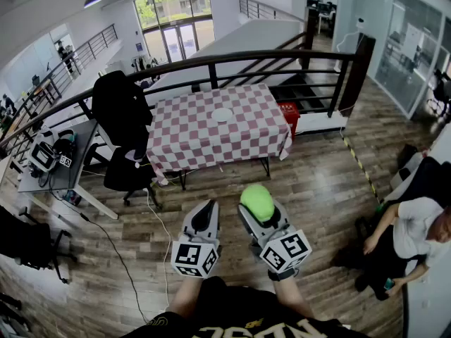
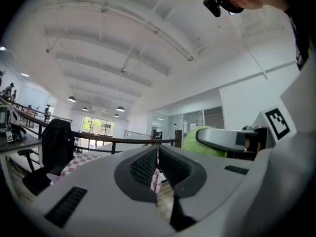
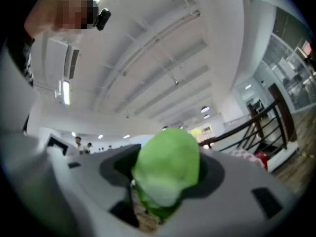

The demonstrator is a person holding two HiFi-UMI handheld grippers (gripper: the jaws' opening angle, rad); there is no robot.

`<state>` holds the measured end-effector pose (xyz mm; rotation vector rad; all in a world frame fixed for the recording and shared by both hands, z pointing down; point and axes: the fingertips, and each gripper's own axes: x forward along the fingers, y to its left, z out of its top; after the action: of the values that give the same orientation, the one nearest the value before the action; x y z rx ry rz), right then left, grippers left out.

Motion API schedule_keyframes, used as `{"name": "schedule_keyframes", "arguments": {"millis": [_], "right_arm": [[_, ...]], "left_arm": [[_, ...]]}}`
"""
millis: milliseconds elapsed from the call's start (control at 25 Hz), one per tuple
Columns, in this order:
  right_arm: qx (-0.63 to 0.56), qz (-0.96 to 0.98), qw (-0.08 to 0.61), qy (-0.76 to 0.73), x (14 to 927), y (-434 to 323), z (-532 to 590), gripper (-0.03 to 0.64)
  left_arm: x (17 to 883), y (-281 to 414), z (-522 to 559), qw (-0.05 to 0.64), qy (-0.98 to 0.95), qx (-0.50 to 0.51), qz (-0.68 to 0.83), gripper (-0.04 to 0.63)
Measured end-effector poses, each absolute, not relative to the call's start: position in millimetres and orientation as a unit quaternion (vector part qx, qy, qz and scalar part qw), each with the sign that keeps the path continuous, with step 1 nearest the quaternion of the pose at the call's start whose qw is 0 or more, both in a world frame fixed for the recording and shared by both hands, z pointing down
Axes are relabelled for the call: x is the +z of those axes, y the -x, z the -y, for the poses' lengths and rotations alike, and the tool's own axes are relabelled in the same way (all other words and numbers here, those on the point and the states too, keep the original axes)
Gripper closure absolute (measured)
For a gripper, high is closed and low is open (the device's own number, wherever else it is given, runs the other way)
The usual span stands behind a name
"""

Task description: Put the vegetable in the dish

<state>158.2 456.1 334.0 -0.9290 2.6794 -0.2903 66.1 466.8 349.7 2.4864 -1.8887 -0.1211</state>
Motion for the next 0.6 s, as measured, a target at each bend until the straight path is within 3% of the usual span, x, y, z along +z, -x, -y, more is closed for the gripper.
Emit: {"name": "schedule_keyframes", "arguments": {"millis": [600], "right_arm": [[-0.130, -0.927, 0.119, 0.330, 367.8, -136.5, -372.0, 0.359]], "left_arm": [[388.6, -44.1, -373.1, 0.049, -0.798, -0.035, 0.599, 0.568]]}}
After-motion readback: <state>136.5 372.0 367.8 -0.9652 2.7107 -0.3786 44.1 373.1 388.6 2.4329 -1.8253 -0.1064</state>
